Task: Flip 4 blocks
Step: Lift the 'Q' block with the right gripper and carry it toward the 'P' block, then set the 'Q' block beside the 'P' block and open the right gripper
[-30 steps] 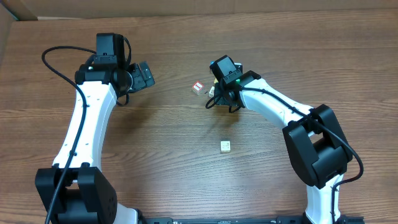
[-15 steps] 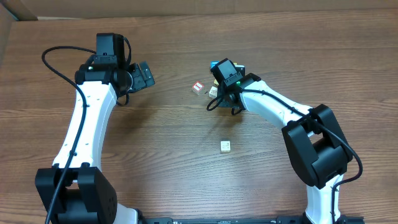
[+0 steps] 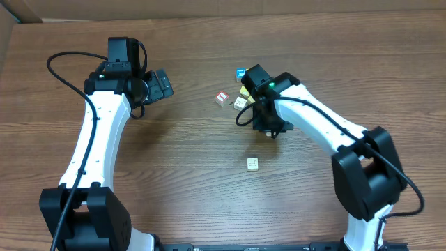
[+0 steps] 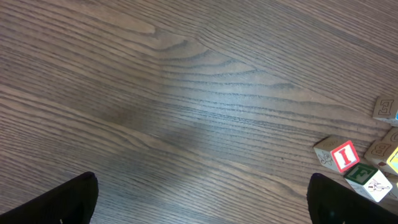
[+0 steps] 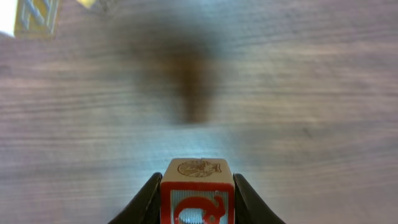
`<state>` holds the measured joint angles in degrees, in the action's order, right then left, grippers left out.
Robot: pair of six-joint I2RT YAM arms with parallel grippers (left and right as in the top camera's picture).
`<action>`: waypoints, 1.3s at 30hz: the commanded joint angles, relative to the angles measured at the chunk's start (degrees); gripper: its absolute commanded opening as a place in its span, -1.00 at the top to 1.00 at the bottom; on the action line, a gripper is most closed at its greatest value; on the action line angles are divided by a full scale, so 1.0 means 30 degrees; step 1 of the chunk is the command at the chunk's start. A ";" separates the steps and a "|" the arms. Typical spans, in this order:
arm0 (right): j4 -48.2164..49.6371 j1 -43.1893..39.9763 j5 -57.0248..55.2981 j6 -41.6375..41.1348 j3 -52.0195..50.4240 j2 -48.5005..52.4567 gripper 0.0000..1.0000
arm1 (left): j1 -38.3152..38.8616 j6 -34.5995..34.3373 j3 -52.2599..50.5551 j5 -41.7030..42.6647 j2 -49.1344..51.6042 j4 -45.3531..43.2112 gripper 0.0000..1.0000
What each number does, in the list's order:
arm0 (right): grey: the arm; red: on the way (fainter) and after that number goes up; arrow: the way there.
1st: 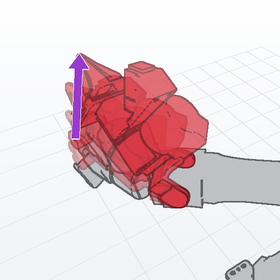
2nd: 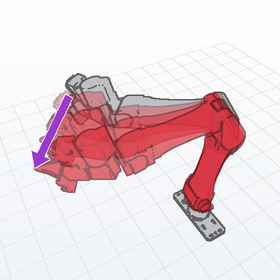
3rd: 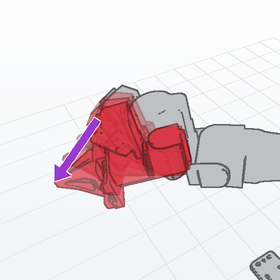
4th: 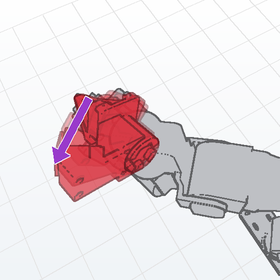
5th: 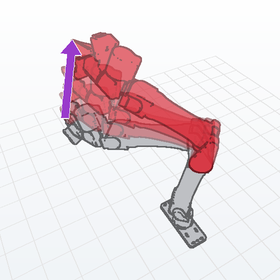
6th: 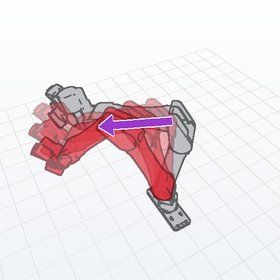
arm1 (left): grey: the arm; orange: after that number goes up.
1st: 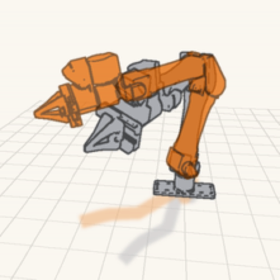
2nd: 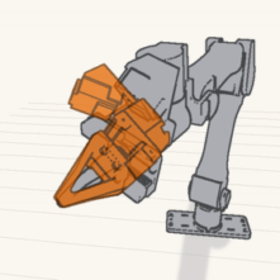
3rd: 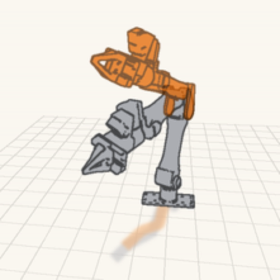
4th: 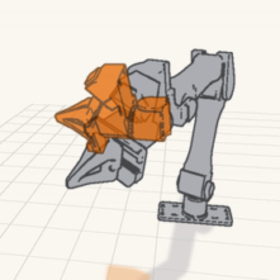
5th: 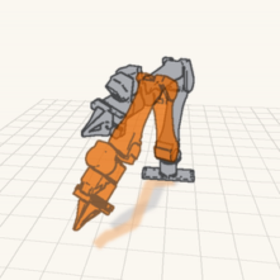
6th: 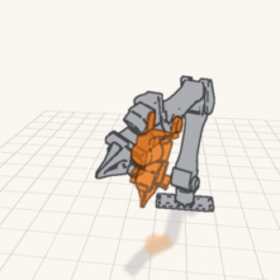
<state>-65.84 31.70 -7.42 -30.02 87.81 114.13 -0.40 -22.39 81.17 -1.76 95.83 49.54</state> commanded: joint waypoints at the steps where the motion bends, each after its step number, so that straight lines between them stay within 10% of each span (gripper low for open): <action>1: -0.1071 0.0022 0.0874 -0.0051 0.0284 -0.0685 0.62 | 0.0015 -0.0175 0.0393 0.0022 0.0095 -0.0029 -1.00; 31: -0.0889 0.0291 0.5960 -0.0044 -0.3570 -0.0685 0.61 | 0.0015 -0.0175 0.0393 0.0022 0.0095 -0.0029 -1.00; 39: -0.0947 0.0306 0.6521 0.0036 -0.3570 -0.0685 0.23 | 0.0015 -0.0175 0.0393 0.0022 0.0095 -0.0029 -1.00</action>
<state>-68.71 32.32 11.07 -29.85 77.28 113.21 -0.40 -22.39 81.17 -1.78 95.83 49.52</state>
